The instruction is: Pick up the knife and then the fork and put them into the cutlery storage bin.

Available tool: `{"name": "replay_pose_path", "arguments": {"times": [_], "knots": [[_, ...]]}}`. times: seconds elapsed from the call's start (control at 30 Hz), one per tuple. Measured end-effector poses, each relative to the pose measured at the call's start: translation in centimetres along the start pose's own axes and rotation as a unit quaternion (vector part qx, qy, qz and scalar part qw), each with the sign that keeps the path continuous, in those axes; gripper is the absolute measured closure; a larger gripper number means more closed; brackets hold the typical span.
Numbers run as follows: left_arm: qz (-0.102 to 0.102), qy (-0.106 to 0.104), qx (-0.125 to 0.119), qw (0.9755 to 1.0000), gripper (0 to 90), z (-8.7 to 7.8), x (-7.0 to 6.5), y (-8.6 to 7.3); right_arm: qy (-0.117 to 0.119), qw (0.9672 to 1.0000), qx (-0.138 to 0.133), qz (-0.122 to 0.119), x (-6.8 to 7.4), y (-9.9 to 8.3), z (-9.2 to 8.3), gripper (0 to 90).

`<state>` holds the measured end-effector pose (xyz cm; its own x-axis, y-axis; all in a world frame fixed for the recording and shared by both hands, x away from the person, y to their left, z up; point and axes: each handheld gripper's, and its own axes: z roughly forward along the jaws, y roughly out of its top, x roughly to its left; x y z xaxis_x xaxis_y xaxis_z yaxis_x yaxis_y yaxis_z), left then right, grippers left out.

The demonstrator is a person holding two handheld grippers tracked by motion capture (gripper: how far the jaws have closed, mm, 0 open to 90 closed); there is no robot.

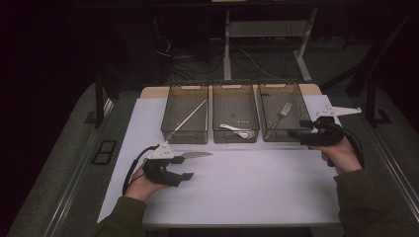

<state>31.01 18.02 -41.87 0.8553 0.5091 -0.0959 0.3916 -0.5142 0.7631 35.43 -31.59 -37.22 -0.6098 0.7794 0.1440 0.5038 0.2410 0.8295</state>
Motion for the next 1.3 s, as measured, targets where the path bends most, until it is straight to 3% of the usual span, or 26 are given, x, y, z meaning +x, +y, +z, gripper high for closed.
{"name": "replay_pose_path", "arguments": {"times": [0.27, 0.5, 0.63, 0.97, 1.17, 1.23, 1.3], "knots": [[-0.006, 0.027, 0.025, 0.9993, 60.0, -0.4, 3.2, 0.2, 0.048, 0.9988, 0.01, 0.007, 2.5, -3.4, -1.0, 27.4], [-0.011, 0.044, 0.043, 0.998, 68.5, -0.2, 5.8, -0.1, 0.062, 0.9976, 0.029, -0.007, 4.1, -6.1, -1.4, 27.4], [-0.019, 0.029, 0.047, 0.9983, 69.7, 0.2, 6.7, -0.4, 0.069, 0.9968, 0.038, -0.012, 4.6, -6.8, -1.2, 27.4], [-0.011, 0.014, 0.076, 0.9969, 69.6, 0.5, 7.6, -1.5, 0.074, 0.9963, 0.04, -0.017, 5.0, -6.9, -1.0, 27.4], [-0.02, -0.004, 0.074, 0.997, 71.7, 0.3, 7.2, -1.8, 0.076, 0.9962, 0.039, -0.018, 5.0, -6.9, -1.1, 27.4], [-0.015, -0.007, 0.076, 0.997, 71.7, 0.1, 6.9, -2.0, 0.076, 0.9961, 0.04, -0.018, 5.0, -6.9, -1.1, 27.4], [0.004, -0.008, 0.075, 0.9972, 70.0, 0.0, 6.7, -2.1, 0.077, 0.9961, 0.04, -0.018, 5.0, -6.9, -1.0, 27.4]]}}
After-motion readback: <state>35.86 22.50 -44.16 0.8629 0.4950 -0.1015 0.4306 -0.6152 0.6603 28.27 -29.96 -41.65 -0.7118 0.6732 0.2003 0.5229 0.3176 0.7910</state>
